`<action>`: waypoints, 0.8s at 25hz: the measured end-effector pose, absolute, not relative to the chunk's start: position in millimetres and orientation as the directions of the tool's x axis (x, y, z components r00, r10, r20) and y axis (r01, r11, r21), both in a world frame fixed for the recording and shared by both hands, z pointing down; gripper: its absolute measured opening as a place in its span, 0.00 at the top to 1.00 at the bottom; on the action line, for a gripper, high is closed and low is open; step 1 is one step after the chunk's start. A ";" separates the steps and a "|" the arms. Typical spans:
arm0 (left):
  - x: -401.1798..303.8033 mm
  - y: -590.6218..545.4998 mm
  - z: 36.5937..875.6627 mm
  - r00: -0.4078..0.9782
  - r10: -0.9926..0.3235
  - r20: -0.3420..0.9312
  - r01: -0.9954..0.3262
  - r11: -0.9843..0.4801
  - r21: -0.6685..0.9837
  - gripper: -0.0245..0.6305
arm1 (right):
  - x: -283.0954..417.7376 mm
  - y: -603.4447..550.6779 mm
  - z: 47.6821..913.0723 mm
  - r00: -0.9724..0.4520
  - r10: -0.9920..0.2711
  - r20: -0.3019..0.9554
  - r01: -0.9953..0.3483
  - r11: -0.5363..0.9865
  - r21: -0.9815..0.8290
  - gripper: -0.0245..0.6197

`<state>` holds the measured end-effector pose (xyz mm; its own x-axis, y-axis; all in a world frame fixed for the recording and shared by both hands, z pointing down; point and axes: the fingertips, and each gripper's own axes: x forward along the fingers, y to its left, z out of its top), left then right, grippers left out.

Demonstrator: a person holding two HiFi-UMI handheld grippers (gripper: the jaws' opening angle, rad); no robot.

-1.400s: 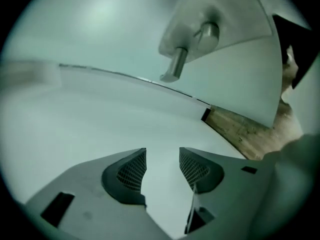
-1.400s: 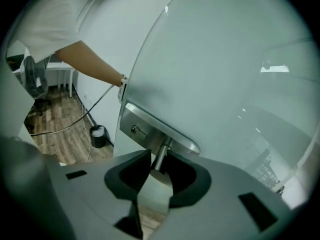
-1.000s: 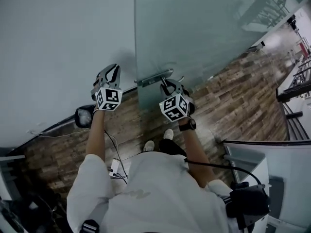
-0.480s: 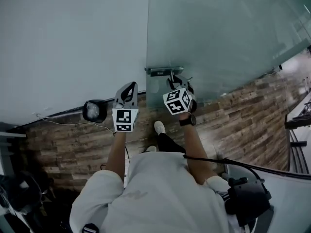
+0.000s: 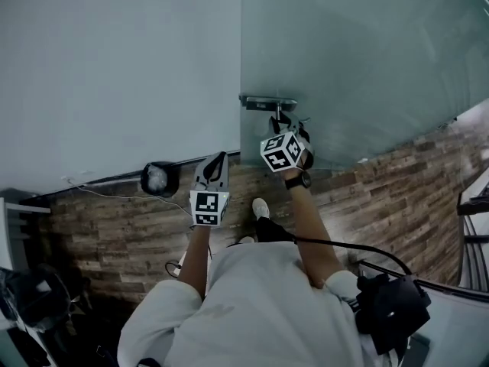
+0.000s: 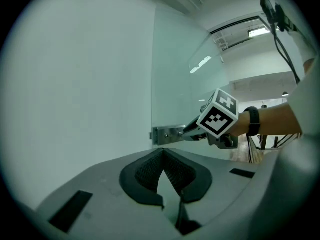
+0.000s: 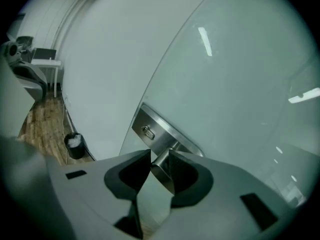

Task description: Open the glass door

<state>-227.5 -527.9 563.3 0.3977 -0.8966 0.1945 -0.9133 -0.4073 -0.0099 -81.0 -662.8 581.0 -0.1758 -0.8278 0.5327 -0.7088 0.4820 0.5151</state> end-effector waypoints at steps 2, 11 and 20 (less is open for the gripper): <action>-226.9 -525.5 563.1 0.405 -0.891 0.204 -0.909 -0.416 -0.010 0.96 | -82.5 -672.7 582.0 -0.161 -0.831 0.532 -0.695 0.478 0.537 0.80; -232.8 -512.4 554.7 0.422 -0.889 0.178 -0.904 -0.427 0.016 0.96 | -80.5 -696.8 584.3 -0.177 -0.825 0.536 -0.730 0.476 0.491 0.80; -171.1 -512.0 523.7 0.623 -0.780 0.055 -0.782 -0.624 0.015 0.96 | -30.2 -572.3 523.6 -0.184 -0.954 0.237 -0.942 0.241 0.236 0.84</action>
